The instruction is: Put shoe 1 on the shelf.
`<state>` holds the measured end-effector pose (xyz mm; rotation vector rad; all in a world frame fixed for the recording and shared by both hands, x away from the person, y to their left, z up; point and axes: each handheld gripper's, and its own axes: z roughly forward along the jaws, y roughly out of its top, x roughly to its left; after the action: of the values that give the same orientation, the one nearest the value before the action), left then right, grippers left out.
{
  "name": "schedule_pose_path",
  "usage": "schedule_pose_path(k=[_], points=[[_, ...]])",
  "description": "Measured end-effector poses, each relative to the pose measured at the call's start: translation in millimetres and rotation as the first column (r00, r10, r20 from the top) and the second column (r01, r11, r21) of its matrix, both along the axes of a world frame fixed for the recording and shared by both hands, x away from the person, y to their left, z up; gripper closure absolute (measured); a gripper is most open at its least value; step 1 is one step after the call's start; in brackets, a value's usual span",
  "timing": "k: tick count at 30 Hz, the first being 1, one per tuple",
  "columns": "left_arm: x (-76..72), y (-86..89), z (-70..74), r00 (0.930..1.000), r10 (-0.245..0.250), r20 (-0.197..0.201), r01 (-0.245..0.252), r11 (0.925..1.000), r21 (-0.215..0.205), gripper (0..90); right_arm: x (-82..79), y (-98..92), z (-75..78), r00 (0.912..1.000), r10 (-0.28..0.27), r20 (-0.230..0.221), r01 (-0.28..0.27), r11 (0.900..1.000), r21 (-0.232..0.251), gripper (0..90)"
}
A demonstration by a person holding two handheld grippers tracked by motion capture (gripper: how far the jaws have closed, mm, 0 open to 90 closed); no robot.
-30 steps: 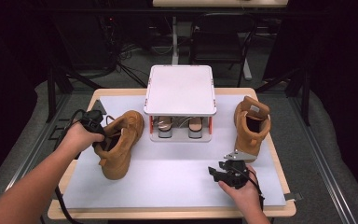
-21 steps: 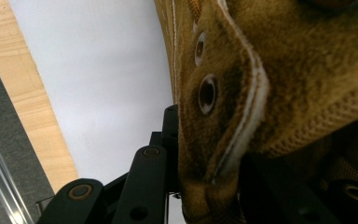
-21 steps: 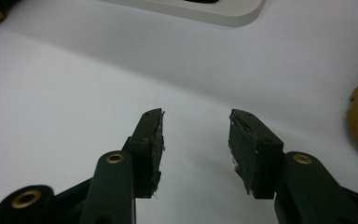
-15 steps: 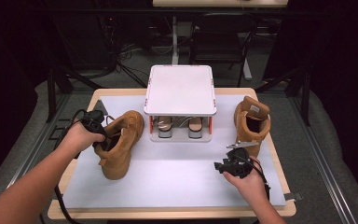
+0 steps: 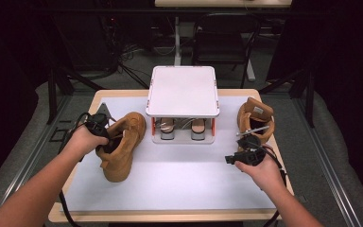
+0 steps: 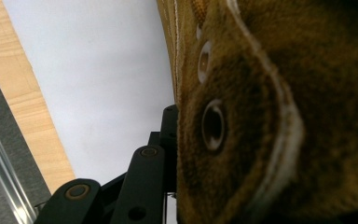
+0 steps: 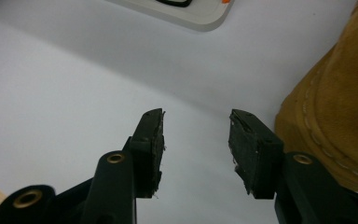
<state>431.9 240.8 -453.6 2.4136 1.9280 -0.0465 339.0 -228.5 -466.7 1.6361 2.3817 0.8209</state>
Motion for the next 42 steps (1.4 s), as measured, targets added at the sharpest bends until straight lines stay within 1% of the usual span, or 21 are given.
schedule_pose_path(k=[1,3,6,8,11,12,13,14,15,16,17,19,24,25,27,32,36,37,38,41,42], points=[[0.2,-0.3,0.1,1.0,0.002,-0.006,-0.002,1.0,0.001,76.0,1.3,-1.4,2.6,1.0,-0.007,0.002,0.007,1.0,0.006,54.8],[0.4,-0.2,-0.3,1.0,0.0,-0.008,0.0,1.0,0.003,76.0,3.2,-3.8,8.1,0.9999,-0.013,-0.003,0.013,1.0,0.003,54.9],[0.1,0.3,-1.1,1.0,0.003,-0.004,-0.003,1.0,0.0,76.2,6.0,-7.8,17.4,0.9998,-0.018,-0.008,0.018,1.0,-0.012,55.0],[0.5,1.2,-1.5,1.0,0.003,-0.004,-0.003,1.0,0.002,76.3,8.3,-11.6,25.8,0.9997,-0.019,-0.014,0.018,0.999,-0.032,55.5],[0.7,2.0,-1.7,1.0,0.002,-0.006,-0.002,1.0,-0.001,76.3,11.3,-14.8,35.0,0.9995,-0.029,-0.014,0.028,0.999,-0.039,56.3],[0.7,2.1,-1.7,1.0,0.003,-0.005,-0.003,1.0,-0.002,76.4,12.6,-15.8,38.4,0.9993,-0.03,-0.02,0.03,0.999,-0.043,56.5],[0.7,2.2,-1.8,1.0,0.002,-0.006,-0.002,1.0,-0.002,76.3,14.6,-17.3,42.7,0.999,-0.031,-0.031,0.029,0.998,-0.06,56.7],[0.7,2.3,-1.9,1.0,0.002,-0.006,-0.002,1.0,-0.003,76.4,16.0,-17.8,44.0,0.9989,-0.032,-0.033,0.031,0.998,-0.051,57.0],[0.8,2.6,-1.9,1.0,0.0,-0.005,0.0,1.0,-0.003,76.4,18.7,-18.9,47.2,0.9977,-0.039,-0.056,0.036,0.998,-0.052,57.4],[0.7,2.7,-2.0,1.0,0.001,-0.004,-0.001,1.0,-0.005,76.3,21.2,-20.1,48.9,0.9968,-0.039,-0.069,0.035,0.997,-0.062,57.6],[0.7,2.8,-2.1,1.0,0.001,-0.003,-0.001,1.0,-0.006,76.3,22.8,-20.2,50.0,0.9955,-0.041,-0.085,0.036,0.998,-0.06,57.9],[0.7,2.8,-2.1,1.0,0.0,-0.003,0.0,1.0,-0.007,76.3,28.4,-20.8,52.4,0.9898,-0.042,-0.136,0.028,0.995,-0.099,58.1],[1.0,2.4,-1.8,1.0,-0.001,-0.008,0.001,1.0,-0.003,76.3,35.4,-17.0,56.9,0.9809,-0.037,-0.191,0.005,0.986,-0.169,58.4],[1.0,2.2,-1.7,1.0,-0.002,-0.008,0.002,1.0,-0.003,76.3,36.1,-16.0,57.9,0.9802,-0.039,-0.194,0.004,0.984,-0.177,58.4],[1.0,1.8,-1.7,1.0,-0.002,-0.008,0.002,1.0,-0.001,76.2,38.7,-13.8,62.1,0.9776,-0.036,-0.207,-0.008,0.978,-0.208,58.5],[1.3,2.1,-1.8,1.0,0.0,-0.01,0.0,1.0,-0.004,75.8,47.6,-13.4,76.3,0.9697,-0.053,-0.238,-0.005,0.971,-0.238,58.5],[1.4,2.2,-2.3,1.0,0.0,-0.007,0.0,1.0,-0.005,75.7,57.2,-14.3,88.2,0.9659,-0.082,-0.245,0.018,0.967,-0.254,58.0],[1.3,1.8,-2.2,1.0,0.001,-0.01,-0.001,1.0,-0.005,75.7,59.6,-13.8,89.7,0.967,-0.1,-0.234,0.04,0.968,-0.248,57.8],[1.4,1.6,-2.2,1.0,0.0,-0.01,0.0,1.0,-0.005,75.7,63.6,-14.1,93.0,0.9638,-0.107,-0.244,0.04,0.964,-0.264,57.7],[1.6,1.0,-1.8,0.9999,-0.003,-0.014,0.003,1.0,0.0,75.7,71.7,-13.5,95.9,0.9577,-0.134,-0.255,0.06,0.959,-0.278,57.6],[1.6,0.9,-1.9,0.9999,-0.005,-0.014,0.005,1.0,0.003,75.6,74.6,-12.9,95.7,0.9551,-0.151,-0.255,0.077,0.957,-0.28,57.4]])
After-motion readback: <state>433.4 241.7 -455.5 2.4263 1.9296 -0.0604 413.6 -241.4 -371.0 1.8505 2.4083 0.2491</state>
